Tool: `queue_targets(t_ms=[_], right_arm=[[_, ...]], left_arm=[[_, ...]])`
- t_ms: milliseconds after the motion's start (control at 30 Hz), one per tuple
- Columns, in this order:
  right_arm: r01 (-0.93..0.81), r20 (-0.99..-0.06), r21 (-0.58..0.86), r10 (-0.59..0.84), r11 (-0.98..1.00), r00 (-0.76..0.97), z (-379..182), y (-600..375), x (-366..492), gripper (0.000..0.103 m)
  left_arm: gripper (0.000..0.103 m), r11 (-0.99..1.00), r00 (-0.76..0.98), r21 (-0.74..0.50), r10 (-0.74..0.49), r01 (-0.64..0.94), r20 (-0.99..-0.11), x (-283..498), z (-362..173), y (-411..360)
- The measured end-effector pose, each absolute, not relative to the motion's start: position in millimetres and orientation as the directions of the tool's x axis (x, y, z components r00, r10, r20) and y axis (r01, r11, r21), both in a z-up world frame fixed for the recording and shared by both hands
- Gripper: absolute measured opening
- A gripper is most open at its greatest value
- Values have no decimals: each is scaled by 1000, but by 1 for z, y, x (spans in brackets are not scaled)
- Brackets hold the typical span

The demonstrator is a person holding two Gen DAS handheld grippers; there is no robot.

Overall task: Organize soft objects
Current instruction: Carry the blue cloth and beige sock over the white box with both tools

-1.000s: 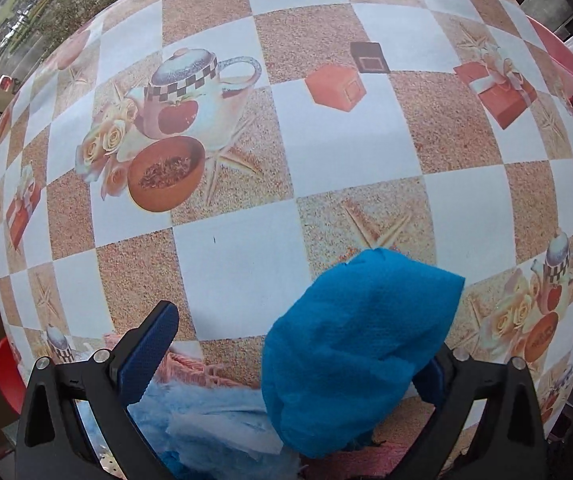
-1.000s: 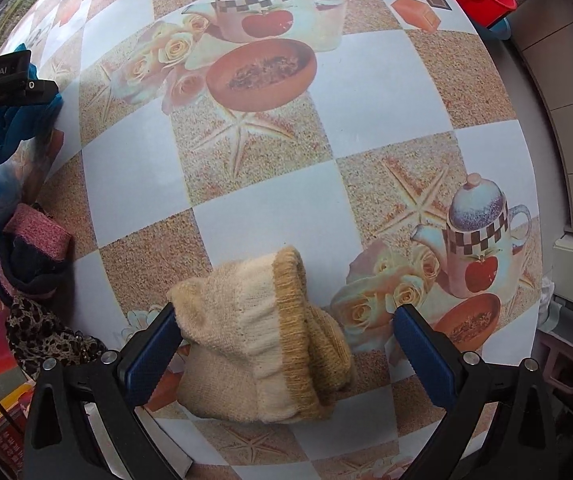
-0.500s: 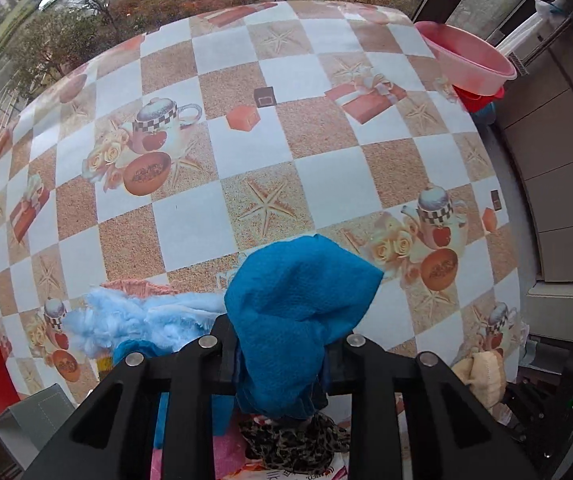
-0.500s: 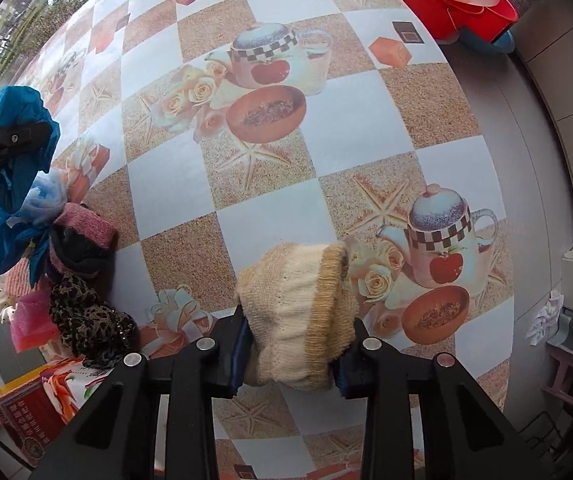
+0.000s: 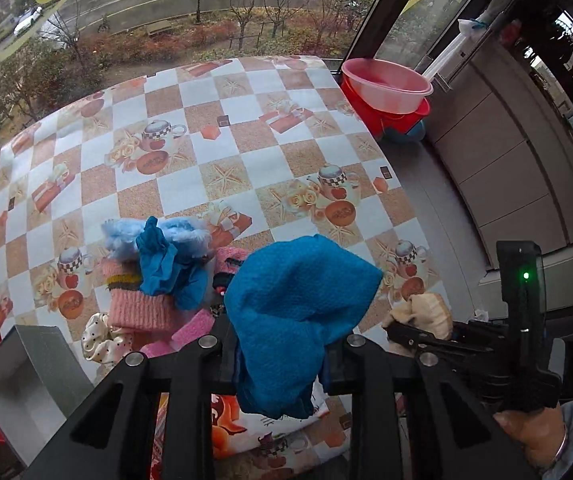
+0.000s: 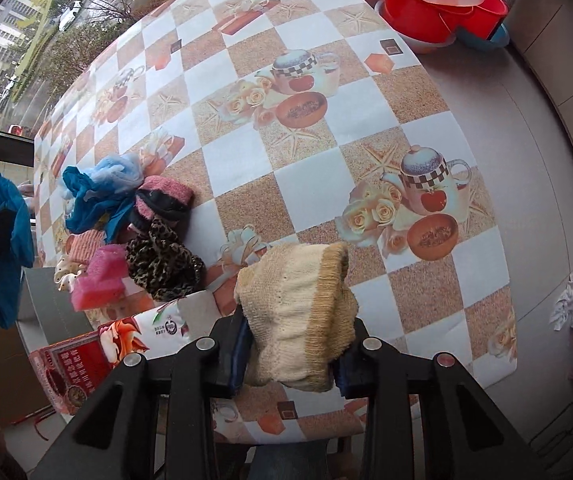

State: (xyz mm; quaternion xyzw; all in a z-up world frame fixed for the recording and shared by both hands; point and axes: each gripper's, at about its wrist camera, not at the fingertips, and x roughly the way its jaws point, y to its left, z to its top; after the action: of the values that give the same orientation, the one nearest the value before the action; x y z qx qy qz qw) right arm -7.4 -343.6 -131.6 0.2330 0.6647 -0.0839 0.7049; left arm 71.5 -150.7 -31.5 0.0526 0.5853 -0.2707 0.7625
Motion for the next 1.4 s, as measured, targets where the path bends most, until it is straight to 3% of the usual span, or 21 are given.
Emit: queue_targets(t_ms=[367, 633, 1067, 1400], right_arm=[[409, -971, 229, 176, 883, 163, -81, -246, -39, 35], [320, -961, 262, 216, 911, 173, -60, -142, -34, 35], [47, -966, 247, 242, 968, 87, -57, 1, -7, 35], [-138, -972, 235, 232, 962, -40, -77, 71, -6, 35]], left_arm=[[29, 836, 197, -301, -426, 458, -883, 9, 1, -32], [29, 872, 265, -283, -405, 399, -875, -4, 9, 60], [29, 965, 268, -221, -253, 143, -930, -24, -43, 206], [29, 974, 189, -204, -220, 101, -957, -50, -79, 238]])
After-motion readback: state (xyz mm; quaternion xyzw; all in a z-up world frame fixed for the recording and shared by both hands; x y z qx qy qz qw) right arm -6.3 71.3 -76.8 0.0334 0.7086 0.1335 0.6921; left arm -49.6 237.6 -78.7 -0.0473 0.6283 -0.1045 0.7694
